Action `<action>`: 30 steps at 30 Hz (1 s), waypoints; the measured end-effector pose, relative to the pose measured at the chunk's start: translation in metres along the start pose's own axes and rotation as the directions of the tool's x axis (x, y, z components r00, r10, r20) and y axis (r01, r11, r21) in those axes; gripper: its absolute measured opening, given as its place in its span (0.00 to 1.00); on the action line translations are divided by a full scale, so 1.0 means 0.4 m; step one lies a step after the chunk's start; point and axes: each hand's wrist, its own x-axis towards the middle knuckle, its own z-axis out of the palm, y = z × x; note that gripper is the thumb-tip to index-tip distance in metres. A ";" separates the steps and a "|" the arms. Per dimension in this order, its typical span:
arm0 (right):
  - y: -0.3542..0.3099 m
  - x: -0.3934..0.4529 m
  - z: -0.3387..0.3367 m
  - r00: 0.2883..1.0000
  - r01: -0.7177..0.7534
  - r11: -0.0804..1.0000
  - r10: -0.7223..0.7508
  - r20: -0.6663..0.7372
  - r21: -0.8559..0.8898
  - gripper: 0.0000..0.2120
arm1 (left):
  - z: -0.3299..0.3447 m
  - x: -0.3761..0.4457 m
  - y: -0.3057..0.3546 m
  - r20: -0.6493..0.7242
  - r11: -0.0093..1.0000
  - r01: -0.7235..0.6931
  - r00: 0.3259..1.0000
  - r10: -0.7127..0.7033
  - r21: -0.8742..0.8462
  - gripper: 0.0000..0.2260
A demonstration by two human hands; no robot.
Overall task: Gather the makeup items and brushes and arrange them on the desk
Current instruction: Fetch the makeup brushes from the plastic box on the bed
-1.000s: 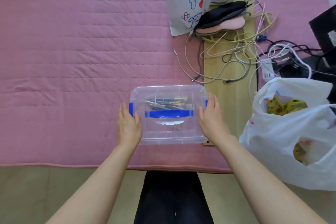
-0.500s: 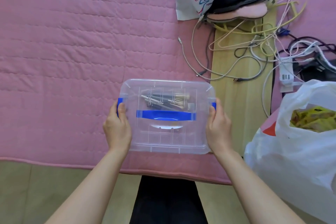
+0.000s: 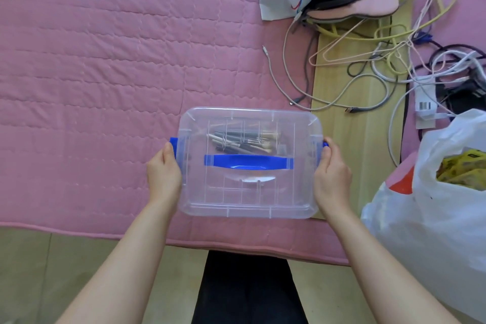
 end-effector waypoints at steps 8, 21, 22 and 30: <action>-0.030 0.011 -0.040 0.950 -0.280 0.956 0.263 0.171 0.090 0.16 | -0.039 -0.041 0.036 -0.112 0.922 -0.269 0.944 0.310 0.279 0.17; -0.145 -0.129 0.041 0.789 0.572 0.765 -0.412 0.457 -0.298 0.23 | 0.059 -0.181 0.051 0.418 0.504 -0.786 0.618 0.666 0.358 0.15; -0.141 -0.135 0.049 0.788 0.579 0.749 -0.413 0.457 -0.322 0.23 | 0.060 -0.181 0.051 0.418 0.495 -0.789 0.613 0.671 0.363 0.15; -0.158 -0.130 0.060 0.837 0.518 0.807 -0.411 0.361 -0.283 0.13 | 0.058 -0.181 0.066 0.391 0.493 -0.809 0.587 0.709 0.320 0.13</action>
